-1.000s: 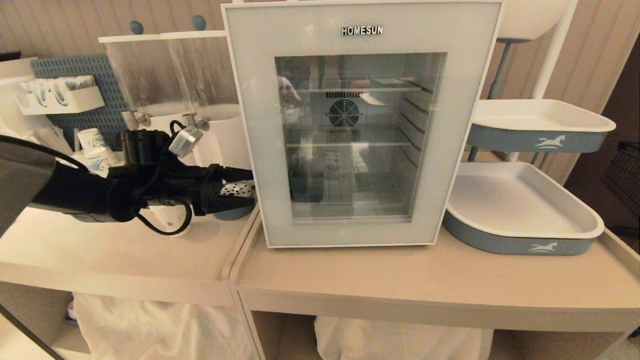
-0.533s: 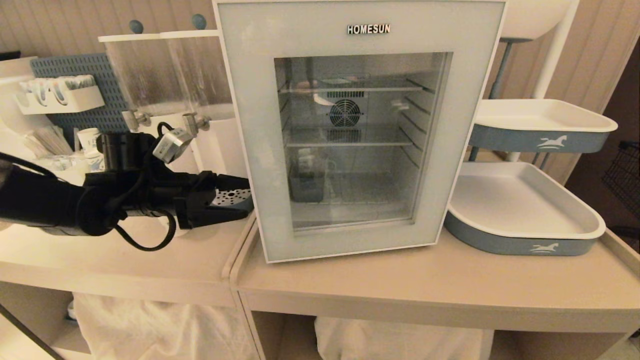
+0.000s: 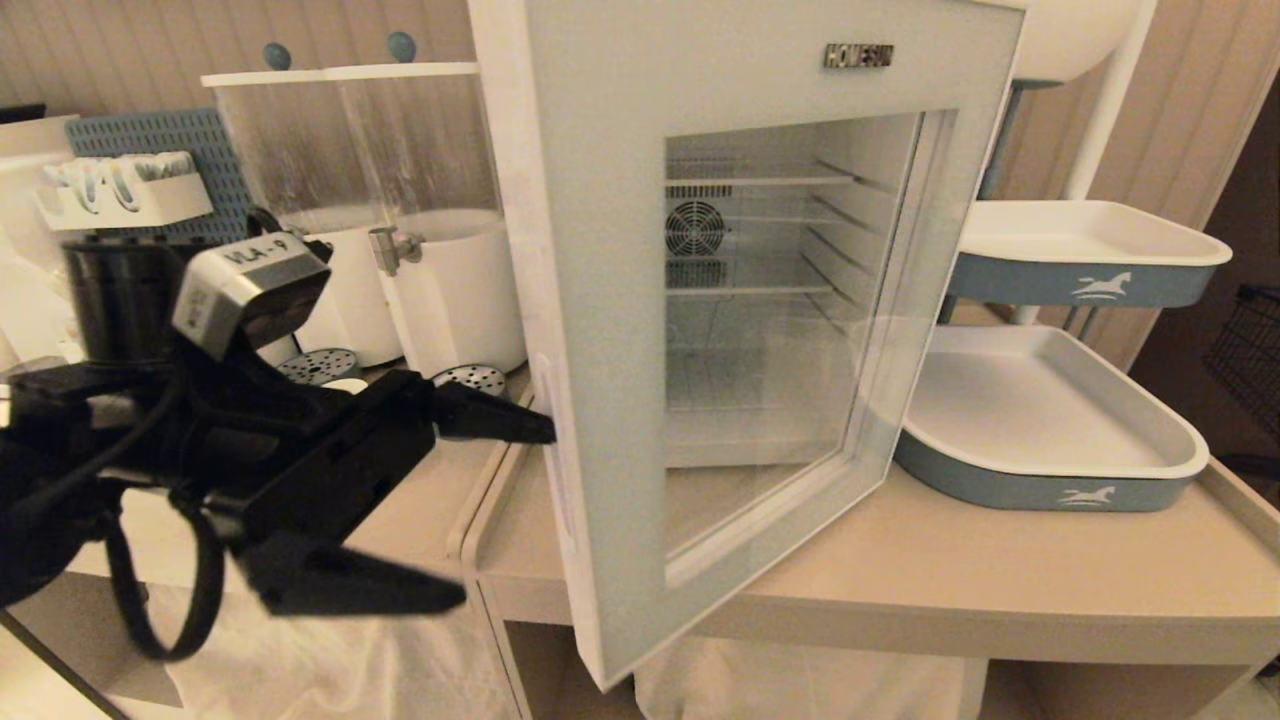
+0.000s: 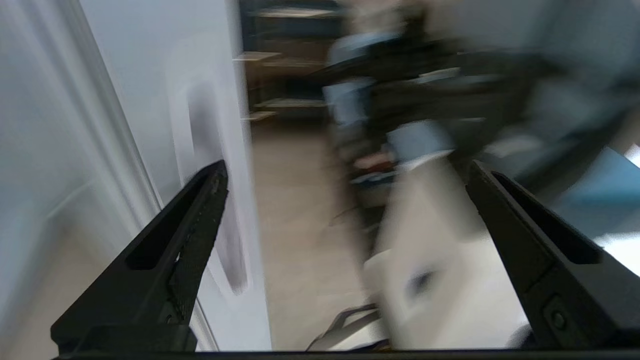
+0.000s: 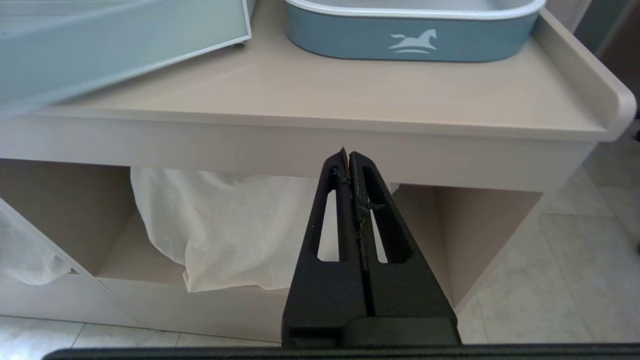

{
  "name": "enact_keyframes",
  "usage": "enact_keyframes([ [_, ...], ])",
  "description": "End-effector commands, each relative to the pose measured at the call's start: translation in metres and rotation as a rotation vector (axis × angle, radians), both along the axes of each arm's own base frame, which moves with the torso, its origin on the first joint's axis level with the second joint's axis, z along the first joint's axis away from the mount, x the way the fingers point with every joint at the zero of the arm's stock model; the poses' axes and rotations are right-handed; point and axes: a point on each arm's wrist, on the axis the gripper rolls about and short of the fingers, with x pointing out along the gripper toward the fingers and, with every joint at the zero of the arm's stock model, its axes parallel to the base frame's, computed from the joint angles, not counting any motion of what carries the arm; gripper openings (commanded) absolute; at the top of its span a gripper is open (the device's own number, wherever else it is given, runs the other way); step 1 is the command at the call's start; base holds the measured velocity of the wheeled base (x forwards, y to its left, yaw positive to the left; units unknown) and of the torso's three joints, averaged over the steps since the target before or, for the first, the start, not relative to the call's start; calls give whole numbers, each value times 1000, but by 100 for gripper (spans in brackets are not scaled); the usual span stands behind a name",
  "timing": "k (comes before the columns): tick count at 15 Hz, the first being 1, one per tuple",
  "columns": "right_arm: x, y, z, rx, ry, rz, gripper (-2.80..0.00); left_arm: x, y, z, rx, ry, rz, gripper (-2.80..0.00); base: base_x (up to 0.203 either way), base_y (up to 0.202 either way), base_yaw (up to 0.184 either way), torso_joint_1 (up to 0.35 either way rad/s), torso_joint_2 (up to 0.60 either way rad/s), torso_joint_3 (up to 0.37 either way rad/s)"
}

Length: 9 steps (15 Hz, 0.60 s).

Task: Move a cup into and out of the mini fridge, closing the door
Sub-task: Open the freezer door

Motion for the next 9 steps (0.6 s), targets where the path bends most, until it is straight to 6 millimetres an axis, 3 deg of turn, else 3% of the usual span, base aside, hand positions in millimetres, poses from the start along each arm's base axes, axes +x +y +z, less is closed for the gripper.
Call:
enact_keyframes([
  [1,0,0,0,-1,2,0,-280,-73,9,30,-34,-76,-44,0,0,0,0,0,0,0],
  [4,0,0,0,-1,2,0,-280,-120,24,32,-43,4,139,0,0,0,0,0,0,0],
  [6,0,0,0,-1,2,0,-280,-128,35,21,-56,86,425,0,0,0,0,0,0,0],
  [9,0,0,0,-1,2,0,-280,-123,65,9,-86,104,993,0,0,0,0,0,0,0],
])
